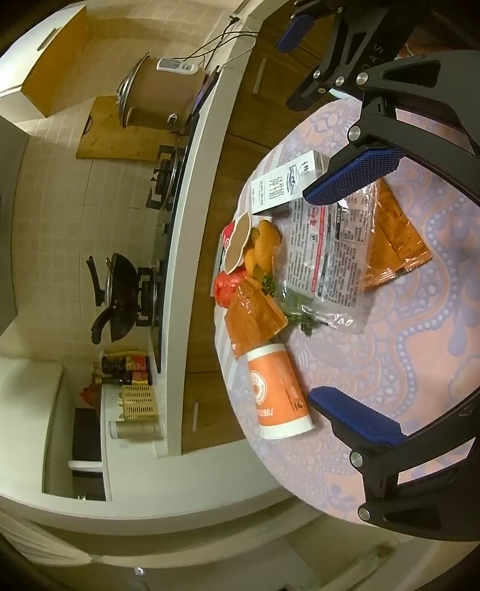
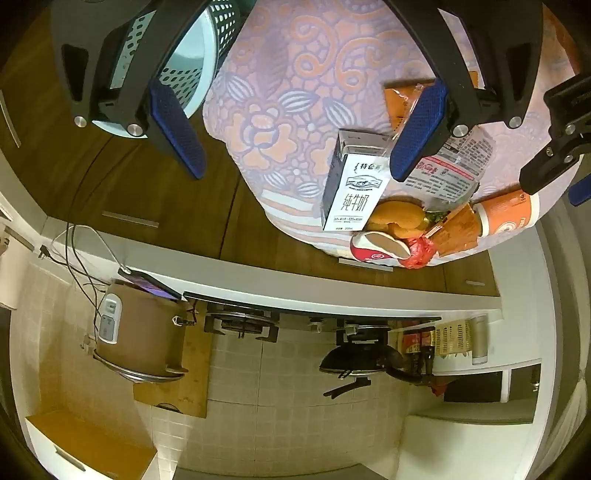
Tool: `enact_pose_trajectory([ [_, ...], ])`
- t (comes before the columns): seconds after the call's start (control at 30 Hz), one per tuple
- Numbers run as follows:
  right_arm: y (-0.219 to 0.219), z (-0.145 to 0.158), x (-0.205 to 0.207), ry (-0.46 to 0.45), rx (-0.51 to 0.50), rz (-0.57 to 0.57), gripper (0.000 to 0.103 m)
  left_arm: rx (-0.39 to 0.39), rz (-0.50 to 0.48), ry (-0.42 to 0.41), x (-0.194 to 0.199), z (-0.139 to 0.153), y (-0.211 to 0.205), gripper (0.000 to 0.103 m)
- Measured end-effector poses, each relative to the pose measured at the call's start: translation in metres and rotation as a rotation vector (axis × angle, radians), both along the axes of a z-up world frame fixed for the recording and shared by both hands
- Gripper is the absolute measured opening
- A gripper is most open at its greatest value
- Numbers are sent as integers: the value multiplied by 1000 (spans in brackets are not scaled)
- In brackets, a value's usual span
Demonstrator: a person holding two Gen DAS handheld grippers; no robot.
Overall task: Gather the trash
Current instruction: 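Move both tools toward the white milk carton and clear plastic bag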
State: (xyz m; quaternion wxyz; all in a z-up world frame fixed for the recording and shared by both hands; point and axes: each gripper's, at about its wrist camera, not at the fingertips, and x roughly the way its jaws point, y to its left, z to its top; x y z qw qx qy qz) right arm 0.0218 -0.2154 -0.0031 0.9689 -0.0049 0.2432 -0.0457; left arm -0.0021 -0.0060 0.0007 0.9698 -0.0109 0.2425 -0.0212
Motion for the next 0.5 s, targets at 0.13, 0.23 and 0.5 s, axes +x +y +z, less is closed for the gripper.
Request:
enact_pose_trajectory([
  [0.13,-1,-1,1,9,8,3,92,8,2,1,0,0,-4,95],
  [0.23,1,-1,0,0,4,6,91,15,4,-10,-2,2,-7,95],
  [0.5,7,5,-2,-18,1,20,91,-12,14,-28,-6,1,4,95],
])
